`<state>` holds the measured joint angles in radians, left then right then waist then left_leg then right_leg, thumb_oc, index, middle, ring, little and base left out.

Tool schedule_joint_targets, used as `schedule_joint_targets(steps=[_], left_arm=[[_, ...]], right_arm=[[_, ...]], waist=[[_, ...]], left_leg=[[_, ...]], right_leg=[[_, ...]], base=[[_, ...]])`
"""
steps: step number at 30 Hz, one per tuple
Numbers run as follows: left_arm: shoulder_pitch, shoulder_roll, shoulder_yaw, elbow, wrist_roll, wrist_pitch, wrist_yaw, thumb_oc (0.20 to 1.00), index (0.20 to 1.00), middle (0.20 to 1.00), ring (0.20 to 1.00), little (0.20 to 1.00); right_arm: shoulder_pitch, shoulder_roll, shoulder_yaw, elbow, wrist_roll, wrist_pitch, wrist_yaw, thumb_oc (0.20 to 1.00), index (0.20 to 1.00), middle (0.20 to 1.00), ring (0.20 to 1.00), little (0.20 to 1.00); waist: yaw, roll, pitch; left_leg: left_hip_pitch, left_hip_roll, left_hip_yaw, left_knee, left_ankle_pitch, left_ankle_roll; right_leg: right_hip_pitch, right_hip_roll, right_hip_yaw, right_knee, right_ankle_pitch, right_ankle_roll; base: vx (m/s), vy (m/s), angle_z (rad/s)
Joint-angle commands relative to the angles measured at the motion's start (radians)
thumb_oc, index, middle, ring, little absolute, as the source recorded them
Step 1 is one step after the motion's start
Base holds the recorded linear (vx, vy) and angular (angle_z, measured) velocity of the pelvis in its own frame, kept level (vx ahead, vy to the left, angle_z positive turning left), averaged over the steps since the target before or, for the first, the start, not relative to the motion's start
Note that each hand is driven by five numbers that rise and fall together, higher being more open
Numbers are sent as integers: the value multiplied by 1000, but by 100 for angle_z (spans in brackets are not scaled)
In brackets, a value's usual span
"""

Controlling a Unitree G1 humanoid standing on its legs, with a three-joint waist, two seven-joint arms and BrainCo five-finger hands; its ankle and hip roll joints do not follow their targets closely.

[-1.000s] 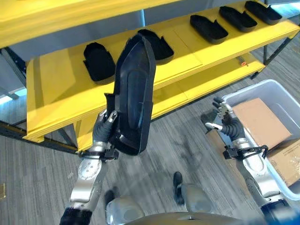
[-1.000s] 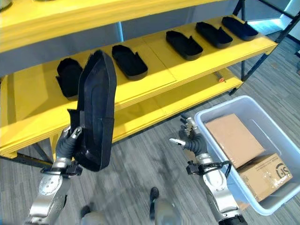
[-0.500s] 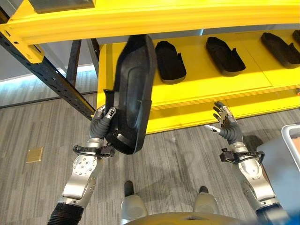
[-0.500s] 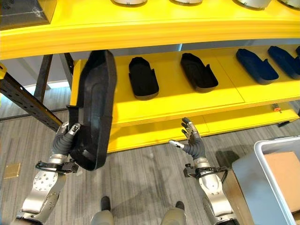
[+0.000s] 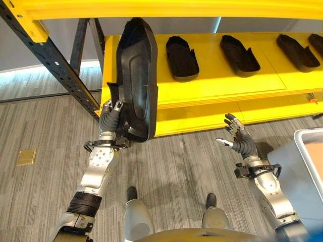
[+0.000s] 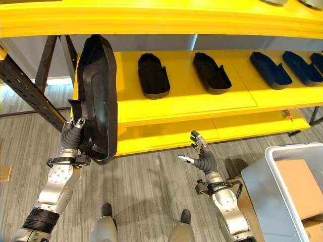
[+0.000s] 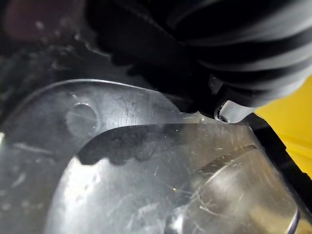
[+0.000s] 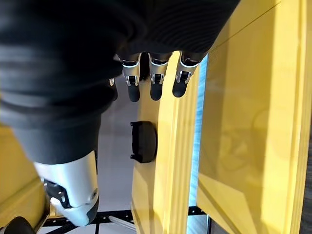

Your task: Move parts from the plastic box to the shelf.

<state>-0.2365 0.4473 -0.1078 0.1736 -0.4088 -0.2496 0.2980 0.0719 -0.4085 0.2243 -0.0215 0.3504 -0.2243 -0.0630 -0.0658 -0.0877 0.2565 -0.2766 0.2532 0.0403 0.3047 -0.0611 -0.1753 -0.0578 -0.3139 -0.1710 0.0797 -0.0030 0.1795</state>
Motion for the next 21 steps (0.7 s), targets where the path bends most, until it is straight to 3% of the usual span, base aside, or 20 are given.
schedule_joint_targets(steps=[1, 9, 21], left_arm=[[-137, 34, 16, 18, 28, -76, 72, 200, 200, 200, 200, 200], [-538, 166, -44, 359, -48, -68, 202, 200, 200, 200, 200, 200], [-834, 296, -139, 656, -136, -40, 196, 200, 200, 200, 200, 200]], right_arm=[[-45, -29, 5, -59, 34, -38, 4, 1000, 1000, 1000, 1000, 1000], [-33, -87, 68, -107, 54, -48, 32, 1000, 1000, 1000, 1000, 1000], [-30, -124, 86, -102, 86, -60, 54, 1000, 1000, 1000, 1000, 1000]], waist=[[0, -11, -24], [-61, -16, 25], [-87, -8, 56]], left_leg=[[34, 26, -31, -24, 48, 9], [-27, 52, -24, 52, 32, -8], [-146, 68, -54, 143, 14, -7]], right_leg=[[-14, -58, 37, 151, -25, 42], [-117, -28, 96, 223, -34, 40], [-230, -14, 131, 290, -42, 44]], base=[[-15, -2, -6], [-70, 13, -13], [-47, 1, -3]])
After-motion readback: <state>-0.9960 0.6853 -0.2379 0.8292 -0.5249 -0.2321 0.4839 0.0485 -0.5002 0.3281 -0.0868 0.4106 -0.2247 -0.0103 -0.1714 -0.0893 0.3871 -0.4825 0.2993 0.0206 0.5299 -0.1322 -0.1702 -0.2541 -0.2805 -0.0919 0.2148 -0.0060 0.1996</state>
